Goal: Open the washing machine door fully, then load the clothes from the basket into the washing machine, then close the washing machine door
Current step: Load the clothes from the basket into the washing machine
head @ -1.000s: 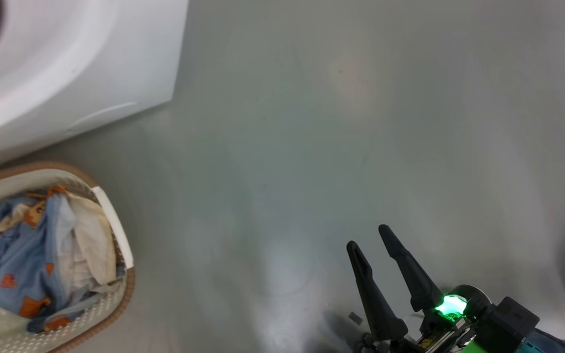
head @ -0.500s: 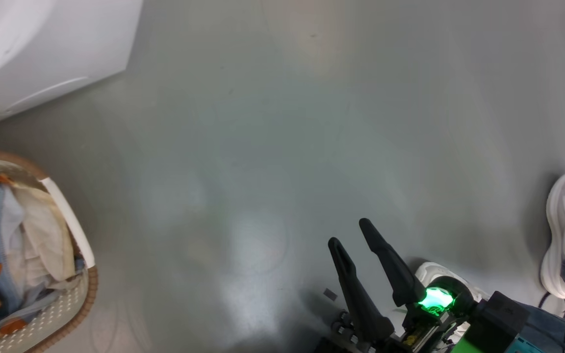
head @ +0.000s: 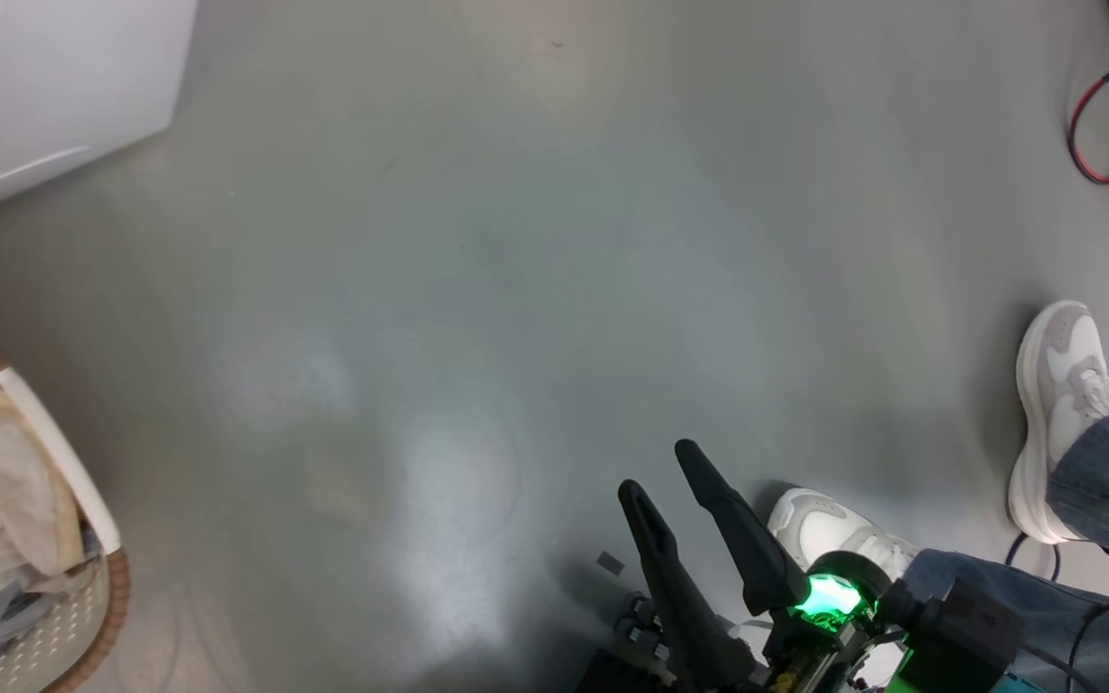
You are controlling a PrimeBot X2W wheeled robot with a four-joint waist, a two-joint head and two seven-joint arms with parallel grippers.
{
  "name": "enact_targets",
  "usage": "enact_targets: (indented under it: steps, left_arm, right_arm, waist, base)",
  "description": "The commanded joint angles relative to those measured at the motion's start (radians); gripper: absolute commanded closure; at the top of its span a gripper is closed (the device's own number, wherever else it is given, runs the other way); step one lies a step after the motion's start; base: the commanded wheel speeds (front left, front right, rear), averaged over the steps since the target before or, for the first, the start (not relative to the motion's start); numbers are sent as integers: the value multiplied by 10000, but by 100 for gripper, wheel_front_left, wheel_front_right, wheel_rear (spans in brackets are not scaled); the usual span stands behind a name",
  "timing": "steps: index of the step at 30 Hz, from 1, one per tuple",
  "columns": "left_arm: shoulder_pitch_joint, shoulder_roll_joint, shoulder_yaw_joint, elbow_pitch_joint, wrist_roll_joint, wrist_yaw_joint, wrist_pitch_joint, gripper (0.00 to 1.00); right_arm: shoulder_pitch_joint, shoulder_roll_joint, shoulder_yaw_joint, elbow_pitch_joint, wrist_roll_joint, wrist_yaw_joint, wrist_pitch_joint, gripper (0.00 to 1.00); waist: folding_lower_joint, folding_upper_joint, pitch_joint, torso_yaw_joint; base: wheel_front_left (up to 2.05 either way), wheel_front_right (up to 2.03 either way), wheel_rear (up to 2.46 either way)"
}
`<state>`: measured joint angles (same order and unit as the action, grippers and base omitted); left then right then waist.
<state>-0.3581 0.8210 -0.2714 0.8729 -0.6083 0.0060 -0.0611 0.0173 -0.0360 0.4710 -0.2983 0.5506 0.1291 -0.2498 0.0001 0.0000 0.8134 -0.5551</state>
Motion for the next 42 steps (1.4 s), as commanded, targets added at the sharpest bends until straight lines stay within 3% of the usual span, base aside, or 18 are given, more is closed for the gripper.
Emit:
enact_targets:
  steps: [1, 11, 12, 14, 15, 28, 34, 42]
  left_arm:
    - [-41, 477, 297, 38, 20, 56, 58, 0]
    - [13, 482, 149, -81, 46, 122, 124, 0]
    - [36, 472, 135, -109, 37, 111, 124, 12]
    - [86, 450, 114, -162, 19, 93, 79, 67]
    - [118, 427, 86, -194, 20, 78, 66, 100]
    - [754, -329, 105, -1061, -521, 13, -171, 100]
    - [1582, -819, 334, -2031, -1064, 20, -526, 100]
    - [2189, -1500, 552, -3399, -1529, 397, -916, 100]
  right_arm:
    - [274, -143, 219, -279, 86, 16, -120, 0]
    - [303, -143, 262, -323, 174, 16, -120, 0]
    - [295, -143, 262, -314, 185, 16, -120, 0]
    - [274, -143, 255, -281, 212, 16, -120, 0]
    - [255, -143, 247, -259, 225, 16, -120, 0]
    - [93, -143, -209, 127, 129, 16, -120, 0]
    - [-76, -143, -607, 507, -12, 16, -120, 0]
    - [-328, -143, -1187, 1079, -299, 16, -120, 0]
  waist:
    - [-1, 0, 79, -107]
    - [-1, 0, 181, -106]
    - [-1, 0, 184, -104]
    - [-1, 0, 179, -103]
    - [-1, 0, 176, -101]
    - [-1, 0, -222, 440]
    - [-1, 0, -820, 1131]
    - [-1, 0, -1931, 2192]
  base:
    - [0, 0, 0]
    - [0, 0, 0]
    - [0, 0, 0]
    - [0, 0, 0]
    - [0, 0, 0]
    - [0, 0, 0]
    - [0, 0, 0]
    - [0, 0, 0]
